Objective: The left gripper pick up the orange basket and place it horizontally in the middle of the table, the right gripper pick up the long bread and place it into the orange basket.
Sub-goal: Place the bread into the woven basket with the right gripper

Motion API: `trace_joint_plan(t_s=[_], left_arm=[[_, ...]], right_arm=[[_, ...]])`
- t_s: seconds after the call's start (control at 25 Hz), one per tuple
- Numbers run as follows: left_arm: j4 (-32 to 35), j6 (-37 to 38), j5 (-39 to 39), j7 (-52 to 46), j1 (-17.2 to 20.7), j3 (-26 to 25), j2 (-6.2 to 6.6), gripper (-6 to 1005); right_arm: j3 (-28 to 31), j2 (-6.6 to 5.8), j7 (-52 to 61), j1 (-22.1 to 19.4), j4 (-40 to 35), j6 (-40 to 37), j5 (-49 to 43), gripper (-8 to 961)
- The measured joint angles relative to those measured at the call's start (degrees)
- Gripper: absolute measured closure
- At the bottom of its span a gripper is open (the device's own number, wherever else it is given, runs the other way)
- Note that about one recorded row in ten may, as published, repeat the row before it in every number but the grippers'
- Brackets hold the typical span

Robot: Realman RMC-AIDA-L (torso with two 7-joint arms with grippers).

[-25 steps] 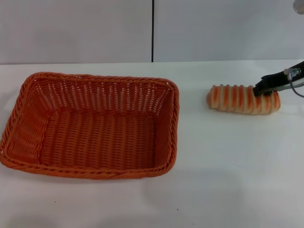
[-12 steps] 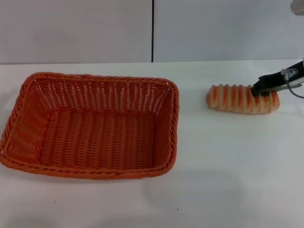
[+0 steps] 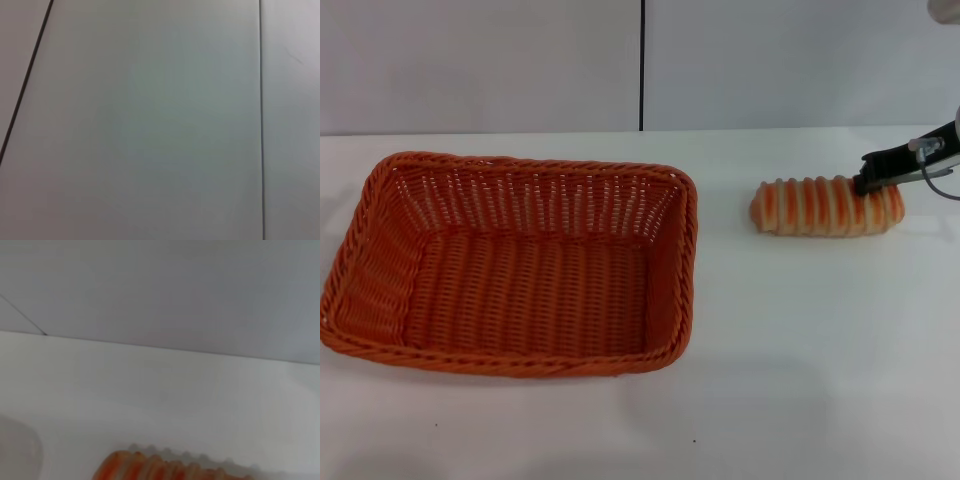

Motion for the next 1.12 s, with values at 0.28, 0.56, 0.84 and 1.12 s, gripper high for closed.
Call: trace_joint_plan(t_s=[0.28,0.56,0.84,1.12], left_arm=[[-0.03,0.01,0.00,0.00,-0.05,0.01,0.00,188],[-0.03,-0.07,0.00,0.07,-0.22,0.21,0.00,188],[-0.12,-0.06,0.00,0.41,-0.26,0.37,-0.06,188],[-0.12,0.16,0.16,0.49,0.13,0.37,-0.15,188]], right_arm=[[-0.10,0.33,0.01,-0.10,-2.82,-1.36,-0.11,952],[-0.35,0.93,0.54,-0.28,-10.92,-6.96,-1.49,951],[-3.35,1.41,3.08,0.16,-21.30,-13.09,-4.75,949],[-4.55,1.41,3.67,1.80,-28.89,-17.92,-5.28,947]])
